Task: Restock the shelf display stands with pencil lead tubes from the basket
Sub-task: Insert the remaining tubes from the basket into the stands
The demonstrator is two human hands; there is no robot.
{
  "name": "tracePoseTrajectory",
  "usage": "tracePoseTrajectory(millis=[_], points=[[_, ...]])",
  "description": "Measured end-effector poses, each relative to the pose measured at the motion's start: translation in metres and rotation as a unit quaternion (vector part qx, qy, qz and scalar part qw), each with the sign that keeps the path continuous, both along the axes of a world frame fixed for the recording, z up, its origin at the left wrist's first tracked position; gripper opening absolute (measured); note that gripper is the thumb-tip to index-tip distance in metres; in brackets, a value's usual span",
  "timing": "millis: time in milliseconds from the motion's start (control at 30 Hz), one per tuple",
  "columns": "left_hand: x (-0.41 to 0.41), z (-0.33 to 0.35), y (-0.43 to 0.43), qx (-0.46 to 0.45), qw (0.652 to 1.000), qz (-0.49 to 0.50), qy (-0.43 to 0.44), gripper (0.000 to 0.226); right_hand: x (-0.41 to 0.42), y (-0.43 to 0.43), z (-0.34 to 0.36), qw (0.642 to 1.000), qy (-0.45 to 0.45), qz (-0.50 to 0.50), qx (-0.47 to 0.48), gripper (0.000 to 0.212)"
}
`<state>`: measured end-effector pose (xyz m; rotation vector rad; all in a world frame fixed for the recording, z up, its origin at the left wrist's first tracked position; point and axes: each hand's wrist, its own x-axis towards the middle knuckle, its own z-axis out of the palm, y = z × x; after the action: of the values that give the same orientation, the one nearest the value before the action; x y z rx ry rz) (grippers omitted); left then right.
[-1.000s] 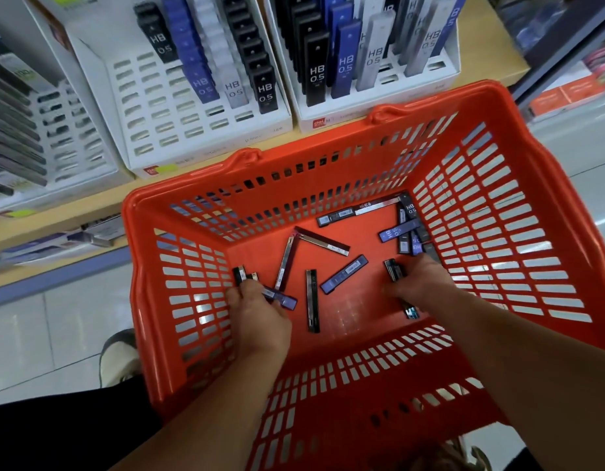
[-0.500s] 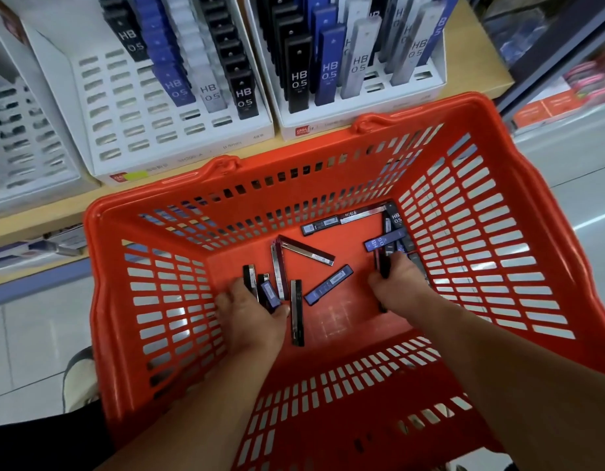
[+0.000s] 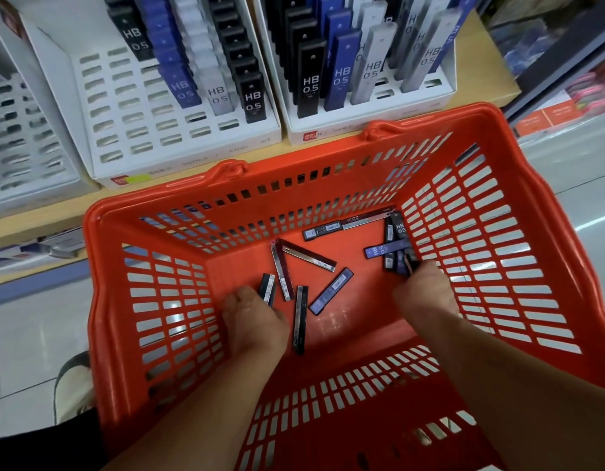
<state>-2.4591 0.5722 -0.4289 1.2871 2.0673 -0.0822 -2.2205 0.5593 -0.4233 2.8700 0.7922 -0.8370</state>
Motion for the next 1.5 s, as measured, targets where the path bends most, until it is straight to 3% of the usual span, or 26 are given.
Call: tracePoseTrajectory(millis=[167,233,333,433,533,633,800,967,1167,1300,1500], points=[[-0.004,0.000,0.001,-0.013,1.000,-0.027,-0.010,0.044,0.013,-0.003,0.002,0.998,0.053,0.022,0.001,0.013],[-0.003,0.005,0.002,-0.027,0.999,-0.019,-0.020,0.042,0.011,-0.003,0.007,0.995,0.084,0.047,-0.001,0.016],[0.000,0.016,-0.004,-0.033,0.998,0.006,-0.057,0.020,0.003,-0.005,0.008,0.989,0.134,0.066,-0.003,0.027],[0.005,0.017,-0.011,-0.014,0.995,0.039,-0.087,0.007,0.005,-0.002,0.009,0.980,0.191,0.010,0.051,0.030],[0.015,0.013,-0.018,-0.009,0.996,0.005,-0.092,0.028,0.010,0.000,0.017,0.956,0.262,-0.059,0.117,0.020],[0.025,0.006,-0.017,-0.023,0.997,-0.033,-0.069,0.042,0.015,0.002,0.025,0.939,0.300,-0.116,0.121,0.020],[0.026,0.007,-0.018,-0.017,0.993,-0.088,-0.079,0.019,0.018,0.015,0.033,0.892,0.369,-0.226,0.133,0.013],[0.013,0.012,-0.023,-0.020,0.992,-0.095,-0.083,0.018,0.011,0.021,0.026,0.925,0.294,-0.174,0.167,0.008],[0.010,0.022,-0.010,0.019,0.991,0.050,-0.125,0.014,0.004,0.022,0.017,0.985,0.108,-0.029,0.134,0.037],[0.006,0.019,0.006,0.051,0.988,0.092,-0.110,0.013,-0.006,0.024,0.013,0.989,0.047,0.046,0.129,0.042],[0.006,-0.002,0.039,0.069,0.996,0.030,-0.053,0.045,-0.003,0.030,0.011,0.996,0.041,0.019,0.079,0.039]])
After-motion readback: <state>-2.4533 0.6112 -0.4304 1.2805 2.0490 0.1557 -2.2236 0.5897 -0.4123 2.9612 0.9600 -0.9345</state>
